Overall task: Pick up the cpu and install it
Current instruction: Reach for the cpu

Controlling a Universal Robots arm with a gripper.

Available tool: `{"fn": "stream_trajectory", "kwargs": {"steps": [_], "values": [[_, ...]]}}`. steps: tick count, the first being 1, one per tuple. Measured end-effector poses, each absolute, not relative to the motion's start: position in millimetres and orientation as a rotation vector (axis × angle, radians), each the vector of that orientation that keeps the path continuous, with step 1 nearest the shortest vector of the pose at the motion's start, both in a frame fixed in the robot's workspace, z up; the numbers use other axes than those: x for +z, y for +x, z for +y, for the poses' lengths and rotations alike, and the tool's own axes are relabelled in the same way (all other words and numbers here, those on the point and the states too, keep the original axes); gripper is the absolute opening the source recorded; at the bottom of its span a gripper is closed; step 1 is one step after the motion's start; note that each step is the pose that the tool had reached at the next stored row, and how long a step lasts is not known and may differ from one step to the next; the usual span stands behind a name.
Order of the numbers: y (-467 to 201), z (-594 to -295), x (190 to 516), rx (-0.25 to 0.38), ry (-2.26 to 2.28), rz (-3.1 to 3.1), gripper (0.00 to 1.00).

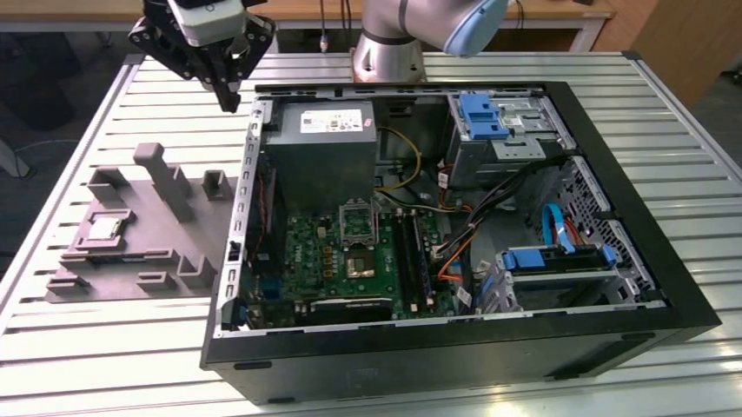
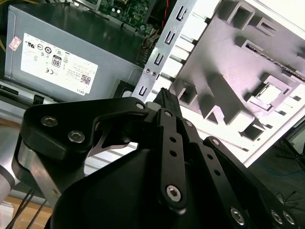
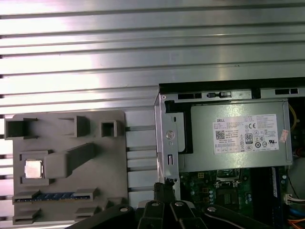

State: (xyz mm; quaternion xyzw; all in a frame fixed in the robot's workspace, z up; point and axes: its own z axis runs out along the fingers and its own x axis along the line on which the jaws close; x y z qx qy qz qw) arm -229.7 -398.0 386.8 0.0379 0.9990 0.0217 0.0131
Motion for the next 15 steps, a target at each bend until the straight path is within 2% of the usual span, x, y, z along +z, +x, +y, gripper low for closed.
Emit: {"fn": "stream_trajectory", "kwargs": {"steps": [15], "values": [[-235.9,-398.0,385.1,0.068,0.118,3.112,0.11]]}}
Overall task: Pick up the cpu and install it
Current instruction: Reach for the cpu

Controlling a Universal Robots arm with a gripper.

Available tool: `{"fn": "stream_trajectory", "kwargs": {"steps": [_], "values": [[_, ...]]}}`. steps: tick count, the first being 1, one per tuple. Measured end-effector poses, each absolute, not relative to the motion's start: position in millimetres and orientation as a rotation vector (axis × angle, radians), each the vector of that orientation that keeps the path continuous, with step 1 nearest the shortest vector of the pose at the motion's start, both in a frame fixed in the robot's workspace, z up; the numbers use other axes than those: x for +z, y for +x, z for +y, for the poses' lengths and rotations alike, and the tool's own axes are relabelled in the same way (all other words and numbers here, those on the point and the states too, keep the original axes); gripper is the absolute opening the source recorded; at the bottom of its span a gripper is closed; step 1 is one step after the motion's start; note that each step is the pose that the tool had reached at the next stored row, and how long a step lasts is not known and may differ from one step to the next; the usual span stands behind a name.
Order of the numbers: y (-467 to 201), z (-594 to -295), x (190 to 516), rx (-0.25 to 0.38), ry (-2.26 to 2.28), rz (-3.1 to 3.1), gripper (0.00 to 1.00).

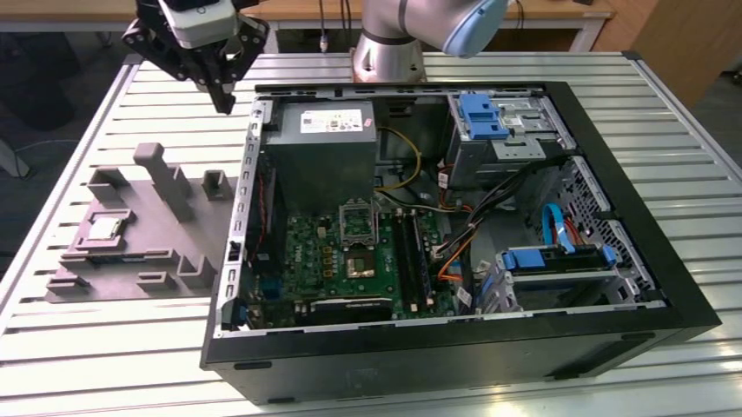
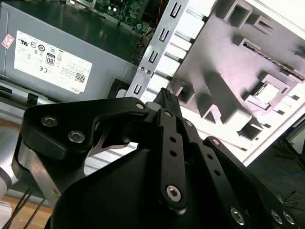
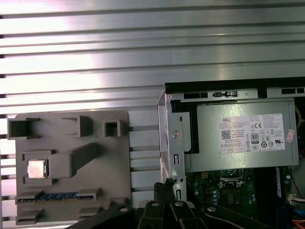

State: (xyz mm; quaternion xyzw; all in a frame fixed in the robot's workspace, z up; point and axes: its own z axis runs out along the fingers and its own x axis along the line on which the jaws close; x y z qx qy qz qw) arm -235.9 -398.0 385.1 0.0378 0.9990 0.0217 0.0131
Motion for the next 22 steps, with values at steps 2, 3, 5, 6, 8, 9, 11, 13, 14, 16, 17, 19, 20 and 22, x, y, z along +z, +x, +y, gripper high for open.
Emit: {"fn": "stream_trajectory", "kwargs": {"steps": [2,3,5,6,8,9,11,13,14,16,17,19,20,22], "values": [[-236.2,-398.0,384.9,0.067,0.118,3.113,0.11],[-236.4,-398.0,384.8,0.067,0.118,3.113,0.11],[-236.8,-398.0,384.6,0.068,0.118,3.113,0.11],[-236.9,-398.0,384.5,0.068,0.118,3.113,0.11],[-237.2,-398.0,384.3,0.068,0.118,3.113,0.11],[-237.4,-398.0,384.2,0.068,0.118,3.113,0.11],[-238.0,-398.0,384.0,0.068,0.118,3.112,0.11],[-238.8,-398.0,383.8,0.068,0.118,3.112,0.11],[-239.1,-398.0,383.8,0.068,0.118,3.113,0.11],[-239.6,-398.0,383.6,0.068,0.118,3.113,0.11],[-239.9,-398.0,383.5,0.068,0.118,3.113,0.11],[-240.4,-398.0,383.3,0.068,0.118,3.113,0.11],[-240.7,-398.0,383.3,0.068,0.118,3.113,0.11],[-241.2,-398.0,383.1,0.068,0.118,3.113,0.11]]}}
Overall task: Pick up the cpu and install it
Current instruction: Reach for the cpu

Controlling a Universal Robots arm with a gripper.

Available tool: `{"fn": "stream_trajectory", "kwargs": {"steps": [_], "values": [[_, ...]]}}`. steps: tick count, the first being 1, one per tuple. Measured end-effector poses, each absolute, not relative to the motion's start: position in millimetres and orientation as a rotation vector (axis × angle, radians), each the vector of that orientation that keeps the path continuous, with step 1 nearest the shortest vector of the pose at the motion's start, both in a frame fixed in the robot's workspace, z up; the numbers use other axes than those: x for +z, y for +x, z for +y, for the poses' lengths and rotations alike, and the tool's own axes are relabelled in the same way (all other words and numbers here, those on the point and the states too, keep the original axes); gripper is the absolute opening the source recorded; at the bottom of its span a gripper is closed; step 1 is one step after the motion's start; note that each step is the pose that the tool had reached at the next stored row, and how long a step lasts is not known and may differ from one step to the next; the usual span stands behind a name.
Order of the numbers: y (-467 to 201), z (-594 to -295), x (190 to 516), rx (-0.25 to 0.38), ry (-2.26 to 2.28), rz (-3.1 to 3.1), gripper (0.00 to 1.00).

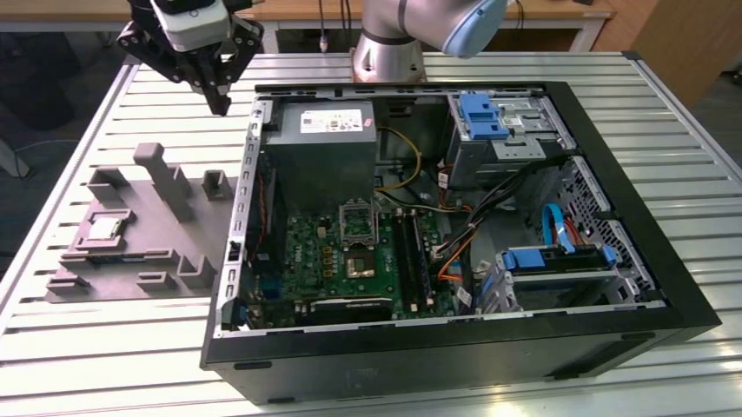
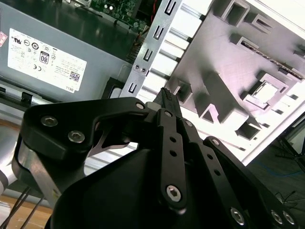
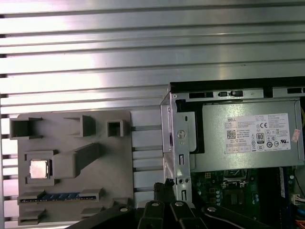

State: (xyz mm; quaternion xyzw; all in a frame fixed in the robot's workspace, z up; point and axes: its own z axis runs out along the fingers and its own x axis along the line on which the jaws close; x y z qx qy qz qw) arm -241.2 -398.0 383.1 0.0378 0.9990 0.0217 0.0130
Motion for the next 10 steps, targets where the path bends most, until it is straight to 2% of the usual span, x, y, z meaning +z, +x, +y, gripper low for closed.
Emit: {"fn": "stream_trajectory", "kwargs": {"steps": [10], "values": [[-244.0,-398.0,382.5,0.068,0.118,3.113,0.11]]}}
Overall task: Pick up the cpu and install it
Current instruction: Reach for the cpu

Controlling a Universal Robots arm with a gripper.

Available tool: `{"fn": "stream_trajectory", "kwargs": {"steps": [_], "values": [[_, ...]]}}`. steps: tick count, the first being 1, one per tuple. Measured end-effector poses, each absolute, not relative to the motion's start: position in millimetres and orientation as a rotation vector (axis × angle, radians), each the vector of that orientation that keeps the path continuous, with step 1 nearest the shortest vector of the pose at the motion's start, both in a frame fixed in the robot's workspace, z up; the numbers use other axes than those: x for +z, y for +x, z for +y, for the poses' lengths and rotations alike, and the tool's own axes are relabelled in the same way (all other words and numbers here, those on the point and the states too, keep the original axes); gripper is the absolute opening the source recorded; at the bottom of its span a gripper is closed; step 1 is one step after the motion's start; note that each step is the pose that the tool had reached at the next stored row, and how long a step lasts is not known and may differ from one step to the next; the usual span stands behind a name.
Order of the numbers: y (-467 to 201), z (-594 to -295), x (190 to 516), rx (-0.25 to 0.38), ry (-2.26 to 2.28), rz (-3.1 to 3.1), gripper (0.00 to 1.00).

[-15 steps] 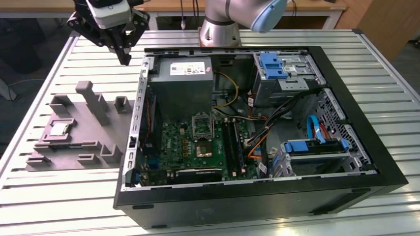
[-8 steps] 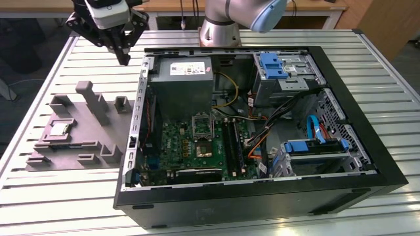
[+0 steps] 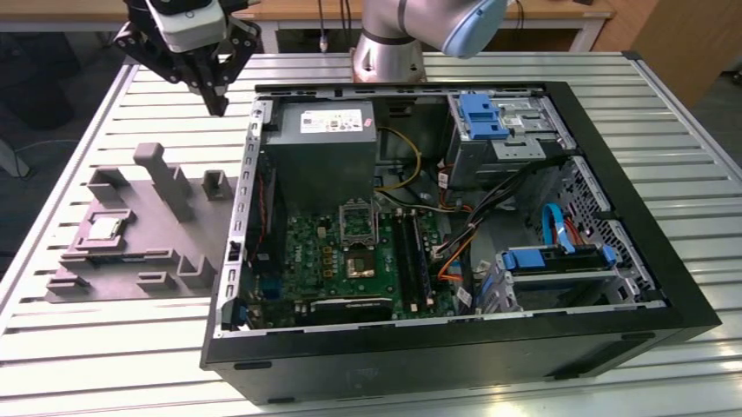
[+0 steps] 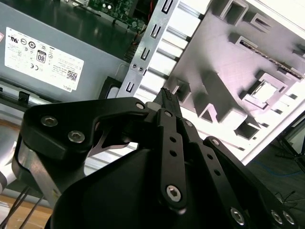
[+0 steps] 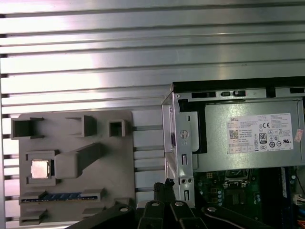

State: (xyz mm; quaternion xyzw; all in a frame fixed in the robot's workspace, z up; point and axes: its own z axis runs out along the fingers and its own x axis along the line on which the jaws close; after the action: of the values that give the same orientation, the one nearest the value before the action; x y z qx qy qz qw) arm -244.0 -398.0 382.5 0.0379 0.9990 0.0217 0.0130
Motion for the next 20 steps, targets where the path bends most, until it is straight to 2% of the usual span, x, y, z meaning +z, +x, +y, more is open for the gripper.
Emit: {"fn": "stream_trajectory", "kwargs": {"steps": [20], "values": [[-249.1,-398.0,381.4,0.068,0.118,3.113,0.11]]}}
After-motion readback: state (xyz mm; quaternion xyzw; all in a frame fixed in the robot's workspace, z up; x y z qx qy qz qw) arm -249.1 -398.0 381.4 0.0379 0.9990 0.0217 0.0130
